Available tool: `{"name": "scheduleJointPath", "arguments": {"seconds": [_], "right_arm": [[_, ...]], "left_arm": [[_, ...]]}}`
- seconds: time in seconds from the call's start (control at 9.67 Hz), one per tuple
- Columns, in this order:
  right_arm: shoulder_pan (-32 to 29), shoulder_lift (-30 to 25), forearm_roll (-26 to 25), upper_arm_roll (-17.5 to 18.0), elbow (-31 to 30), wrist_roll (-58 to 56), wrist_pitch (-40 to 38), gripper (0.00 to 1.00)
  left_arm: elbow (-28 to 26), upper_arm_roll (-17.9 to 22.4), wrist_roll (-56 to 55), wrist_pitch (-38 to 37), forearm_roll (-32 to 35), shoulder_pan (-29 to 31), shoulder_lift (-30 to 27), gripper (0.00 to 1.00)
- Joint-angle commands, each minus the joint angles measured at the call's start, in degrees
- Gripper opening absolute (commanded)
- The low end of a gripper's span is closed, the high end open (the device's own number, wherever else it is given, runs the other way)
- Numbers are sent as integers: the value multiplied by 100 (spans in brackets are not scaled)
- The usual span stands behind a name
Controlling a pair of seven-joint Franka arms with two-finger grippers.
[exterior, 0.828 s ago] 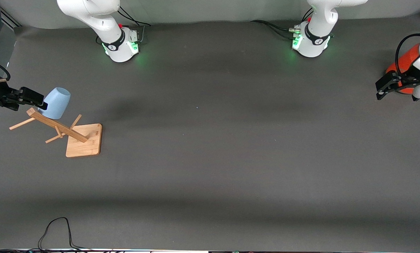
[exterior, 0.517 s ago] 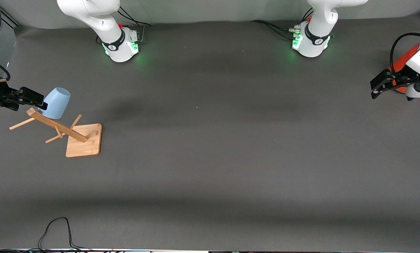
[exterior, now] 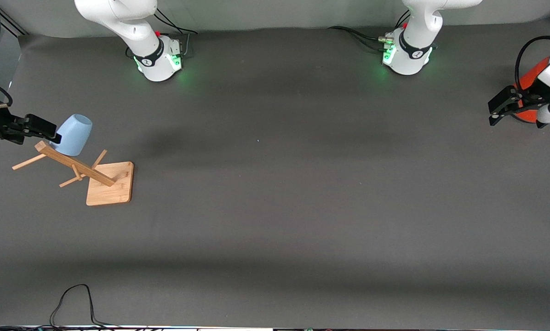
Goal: Rotate and upright cup with both arms
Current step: 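Move the right gripper to the blue cup on the wooden stand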
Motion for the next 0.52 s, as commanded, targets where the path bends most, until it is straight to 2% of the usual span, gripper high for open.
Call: {"name": "scheduleJointPath", "arguments": {"seconds": [0.0,0.21,0.41], "right_arm": [[6,-800,-77,-329,-851,-182,141,100],[6,-1222,-139,-400,-1291,-95,132,100],[6,-1242,-130,-409,-1345,822,53,100]], "left_arm": [[310,21,8,-146,25,-29,233,100],[337,30,26,-190,35,-3,339,100],[556,39,78,-643,158,40,524,100]]}}
